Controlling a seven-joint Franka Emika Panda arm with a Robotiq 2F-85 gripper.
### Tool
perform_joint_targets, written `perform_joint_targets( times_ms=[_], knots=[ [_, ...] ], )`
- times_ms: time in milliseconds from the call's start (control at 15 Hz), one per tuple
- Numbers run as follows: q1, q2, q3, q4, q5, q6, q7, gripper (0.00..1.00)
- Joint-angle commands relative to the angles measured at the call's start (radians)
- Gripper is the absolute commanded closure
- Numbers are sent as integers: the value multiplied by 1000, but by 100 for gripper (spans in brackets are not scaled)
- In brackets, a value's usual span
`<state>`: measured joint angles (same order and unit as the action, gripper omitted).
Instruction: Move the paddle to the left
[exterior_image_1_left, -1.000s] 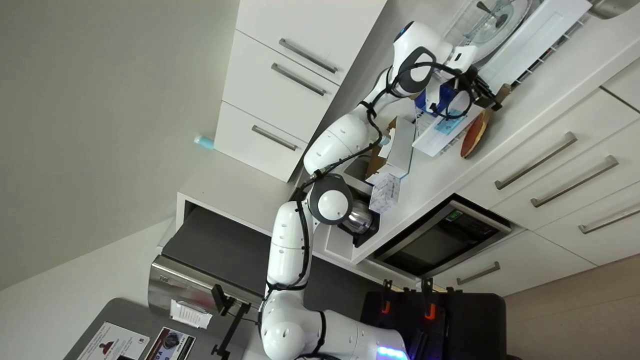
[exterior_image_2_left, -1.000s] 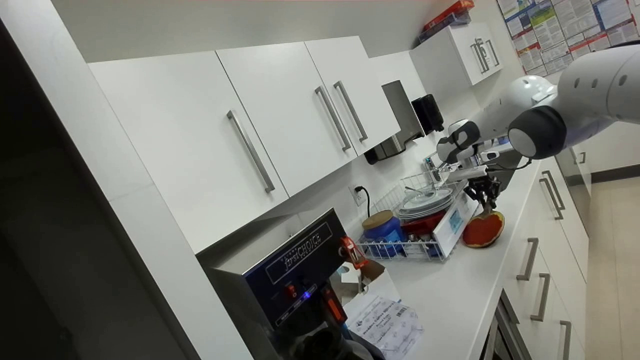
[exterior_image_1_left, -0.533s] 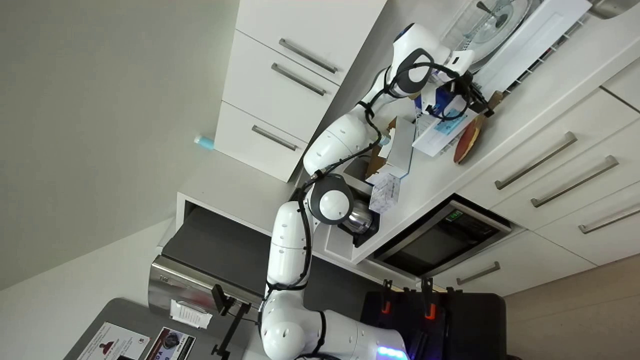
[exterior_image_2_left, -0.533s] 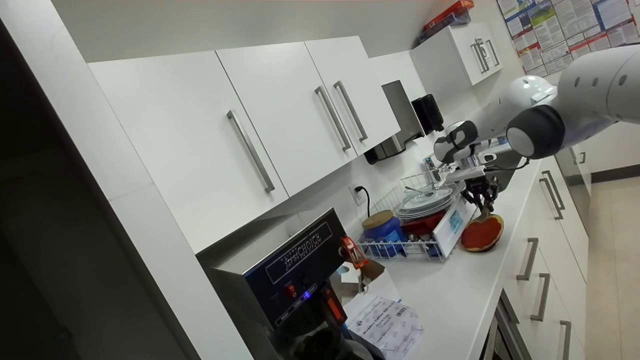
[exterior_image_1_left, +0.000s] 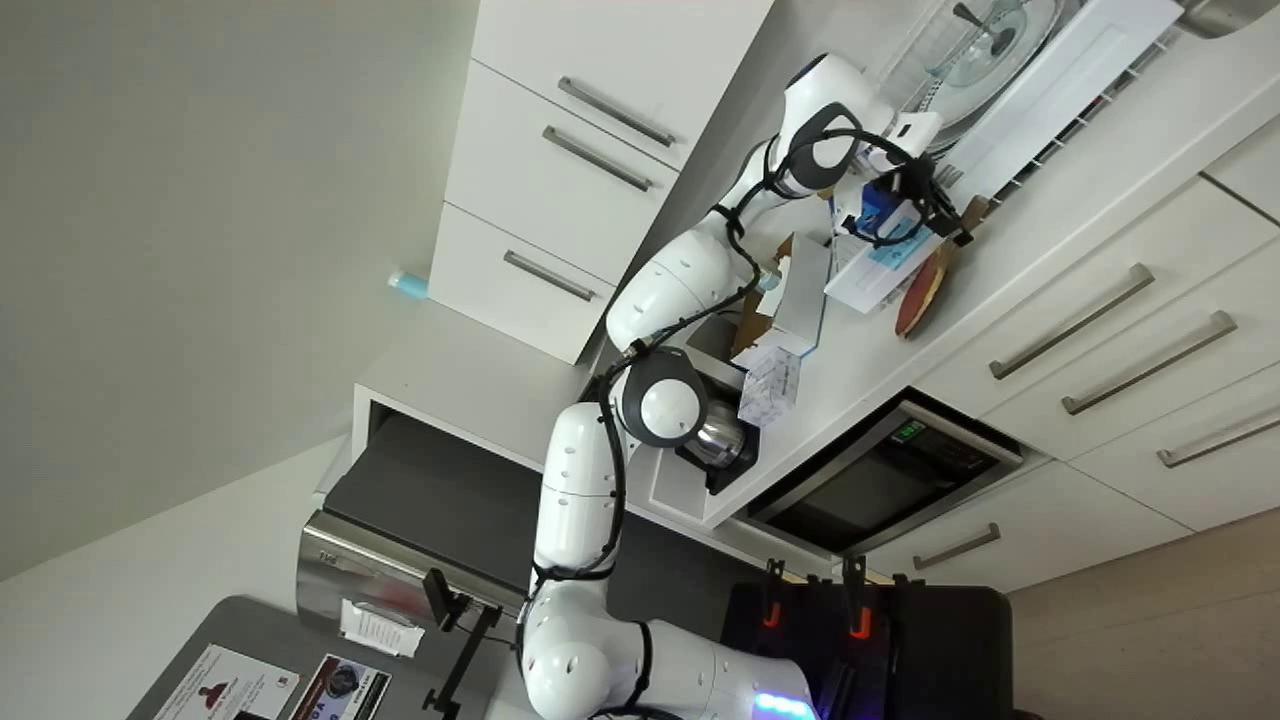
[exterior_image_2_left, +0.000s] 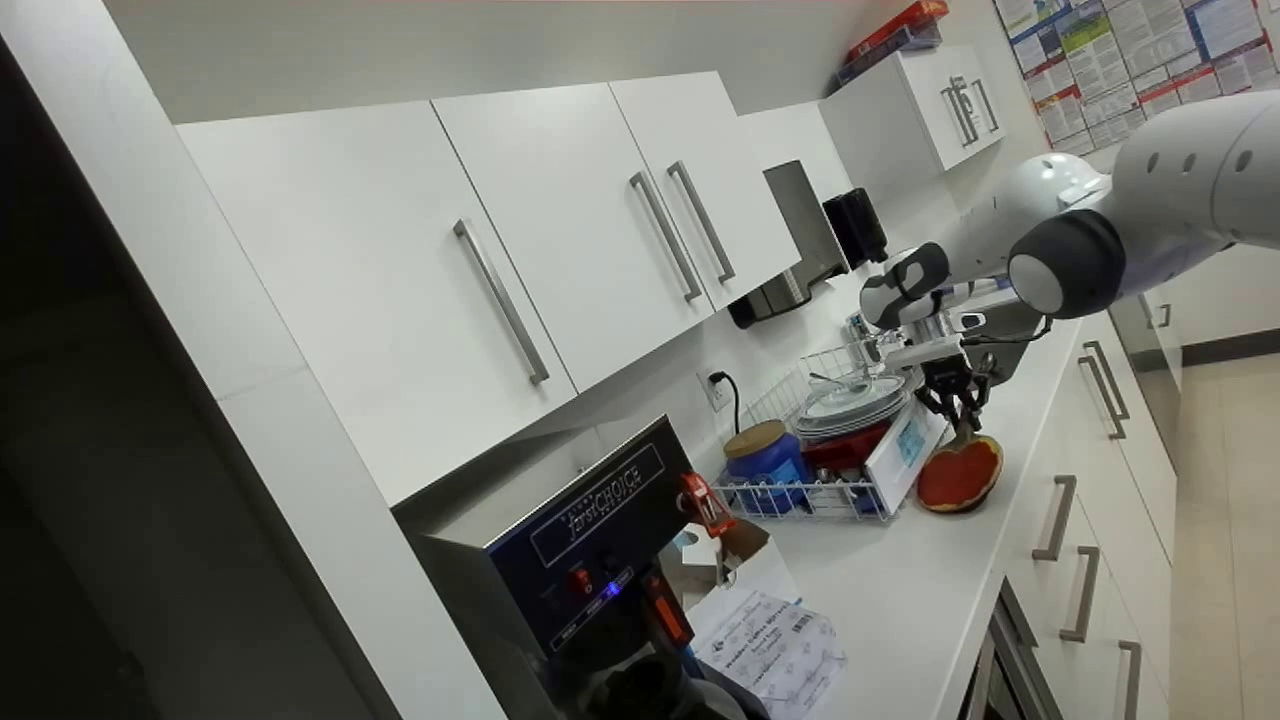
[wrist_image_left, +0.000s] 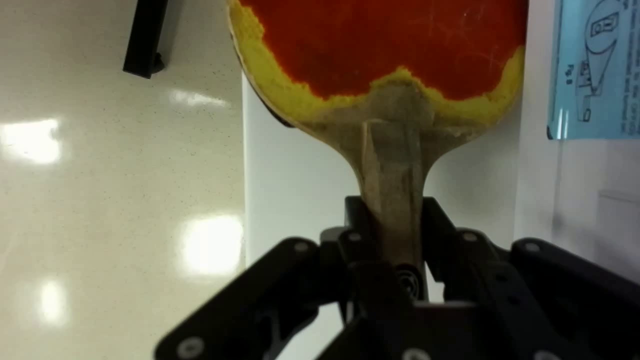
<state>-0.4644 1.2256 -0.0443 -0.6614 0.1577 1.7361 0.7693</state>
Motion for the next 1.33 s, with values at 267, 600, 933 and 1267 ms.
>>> perform_joint_targets(
  times_ms=[267,600,933,1267],
  knots=[
    [37,-12,13,-11,-4,-43,-10,92],
    [52,-11,11,-15,-17,-74,-16,92],
    [70,-11,17,-20,-30,-94,-24,92],
    [87,-12,32,-27,-18,-94,-52,92]
  ],
)
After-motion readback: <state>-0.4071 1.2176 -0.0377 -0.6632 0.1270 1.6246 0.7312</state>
